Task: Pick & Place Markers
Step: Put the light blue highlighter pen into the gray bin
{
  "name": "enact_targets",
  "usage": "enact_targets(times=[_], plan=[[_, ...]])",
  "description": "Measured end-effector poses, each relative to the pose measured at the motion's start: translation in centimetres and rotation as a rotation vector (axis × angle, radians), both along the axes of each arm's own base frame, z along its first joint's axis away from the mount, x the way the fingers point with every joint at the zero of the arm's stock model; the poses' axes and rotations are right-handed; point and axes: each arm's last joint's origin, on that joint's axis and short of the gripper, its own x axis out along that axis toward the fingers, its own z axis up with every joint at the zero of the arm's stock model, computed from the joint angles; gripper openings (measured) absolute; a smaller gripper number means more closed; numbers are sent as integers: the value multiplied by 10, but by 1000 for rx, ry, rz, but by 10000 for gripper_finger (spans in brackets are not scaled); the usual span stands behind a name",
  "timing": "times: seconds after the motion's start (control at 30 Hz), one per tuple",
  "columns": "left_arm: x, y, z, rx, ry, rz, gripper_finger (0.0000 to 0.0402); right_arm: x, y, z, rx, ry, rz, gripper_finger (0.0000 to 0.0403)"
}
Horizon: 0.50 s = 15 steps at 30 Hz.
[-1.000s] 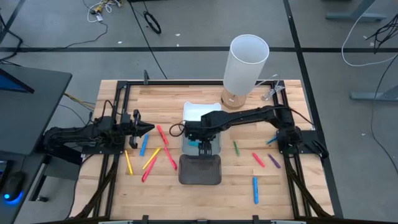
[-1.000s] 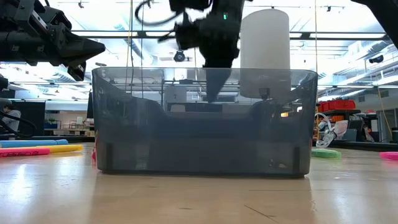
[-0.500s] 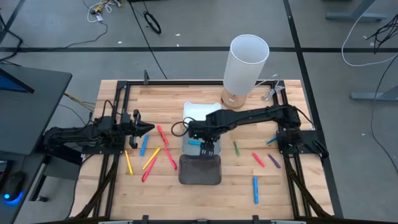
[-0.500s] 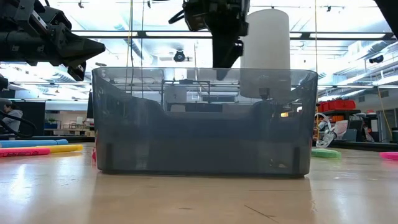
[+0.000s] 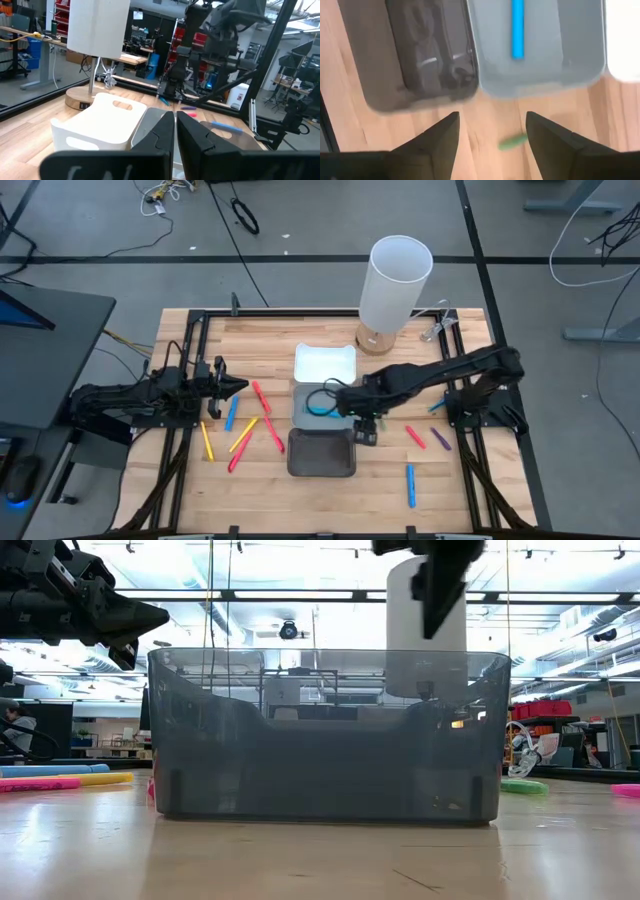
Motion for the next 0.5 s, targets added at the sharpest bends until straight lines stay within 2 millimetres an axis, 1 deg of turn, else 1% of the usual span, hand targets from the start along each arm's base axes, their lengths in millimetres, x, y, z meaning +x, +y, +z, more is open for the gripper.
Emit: enact_targets(times=[0.27, 0.5], plan=[[0, 0, 0, 0, 0, 0, 23, -38, 12, 1, -3, 5, 73, 231], [0, 0, 0, 0, 0, 0, 23, -62, 20, 2, -1, -1, 142, 231]])
